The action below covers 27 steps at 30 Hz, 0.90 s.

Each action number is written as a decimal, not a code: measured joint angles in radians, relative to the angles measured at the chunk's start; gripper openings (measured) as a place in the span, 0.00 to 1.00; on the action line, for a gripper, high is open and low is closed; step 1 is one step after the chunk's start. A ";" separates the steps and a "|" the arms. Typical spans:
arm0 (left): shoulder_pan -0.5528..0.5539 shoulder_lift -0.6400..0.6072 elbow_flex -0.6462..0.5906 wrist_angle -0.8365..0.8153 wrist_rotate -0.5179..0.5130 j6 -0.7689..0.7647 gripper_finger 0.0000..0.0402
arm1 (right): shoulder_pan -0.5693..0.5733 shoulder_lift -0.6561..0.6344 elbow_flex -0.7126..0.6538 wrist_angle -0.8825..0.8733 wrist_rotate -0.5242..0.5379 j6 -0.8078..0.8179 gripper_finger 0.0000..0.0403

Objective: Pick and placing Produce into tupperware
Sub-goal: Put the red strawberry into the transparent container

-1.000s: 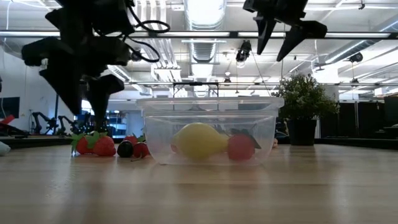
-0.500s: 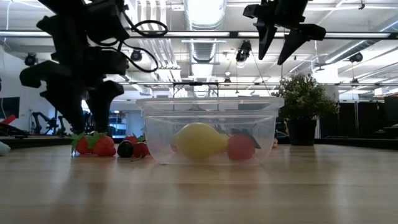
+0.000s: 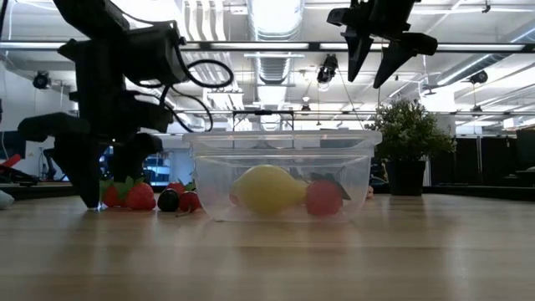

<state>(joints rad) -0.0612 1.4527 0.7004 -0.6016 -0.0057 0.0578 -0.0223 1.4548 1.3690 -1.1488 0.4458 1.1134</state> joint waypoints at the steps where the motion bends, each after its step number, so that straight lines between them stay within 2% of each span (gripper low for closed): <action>1: 0.000 0.008 0.002 0.000 0.004 0.000 0.64 | 0.000 0.000 -0.001 0.000 0.000 0.000 0.61; 10: 0.000 -0.005 0.002 0.035 -0.003 -0.003 0.38 | 0.000 0.000 -0.008 0.000 0.000 -0.007 0.60; 14: 0.001 -0.009 -0.001 0.053 -0.004 -0.003 0.30 | 0.000 0.000 -0.014 0.000 0.000 -0.007 0.60; 21: 0.001 -0.014 -0.003 0.041 -0.004 -0.027 0.32 | 0.000 0.000 -0.016 0.000 -0.004 -0.007 0.59; 27: 0.001 -0.101 0.060 -0.085 -0.067 -0.027 0.32 | 0.000 0.000 -0.016 0.001 -0.008 -0.007 0.60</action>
<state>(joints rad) -0.0605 1.3512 0.7606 -0.6863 -0.0729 0.0306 -0.0223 1.4548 1.3533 -1.1481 0.4382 1.1065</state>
